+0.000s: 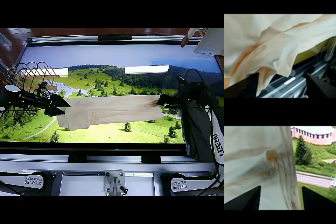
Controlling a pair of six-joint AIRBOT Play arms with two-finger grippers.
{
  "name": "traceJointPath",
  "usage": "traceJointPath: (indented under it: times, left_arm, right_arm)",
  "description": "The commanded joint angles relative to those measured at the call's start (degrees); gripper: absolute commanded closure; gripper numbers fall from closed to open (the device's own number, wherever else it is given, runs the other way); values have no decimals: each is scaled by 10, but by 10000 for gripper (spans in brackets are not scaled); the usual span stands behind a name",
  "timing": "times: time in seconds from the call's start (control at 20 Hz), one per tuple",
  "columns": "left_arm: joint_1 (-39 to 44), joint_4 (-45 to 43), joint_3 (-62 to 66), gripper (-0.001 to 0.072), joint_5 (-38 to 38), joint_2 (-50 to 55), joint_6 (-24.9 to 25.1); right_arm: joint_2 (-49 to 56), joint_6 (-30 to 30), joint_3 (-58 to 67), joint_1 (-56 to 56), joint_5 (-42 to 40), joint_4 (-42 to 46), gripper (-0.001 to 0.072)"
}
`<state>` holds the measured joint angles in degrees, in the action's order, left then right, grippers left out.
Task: Fold the shirts.
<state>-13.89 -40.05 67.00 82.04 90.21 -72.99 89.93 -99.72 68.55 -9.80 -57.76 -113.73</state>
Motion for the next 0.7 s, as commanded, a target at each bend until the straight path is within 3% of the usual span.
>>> traceJointPath:
  times: [0.0, 0.2, 0.35, 0.5, 0.65]
  left_arm:
    - [-2, 0, 0, 34, 31, -20, 10]
    - [-1, 0, 0, 35, 31, -42, 28]
    - [-1, 0, 1, 35, 26, -46, 35]
    - [-1, 0, 7, 34, 26, -46, 35]
    - [-1, 0, 33, 34, 26, -47, 35]
  right_arm:
    - [9, -18, 0, -42, 12, -113, 82]
    - [20, -47, 1, -52, 50, -198, 82]
    - [28, -42, 1, -28, 84, -143, 83]
    - [45, -33, 1, -11, 65, -83, 82]
    - [54, -32, 1, -13, 30, -83, 82]
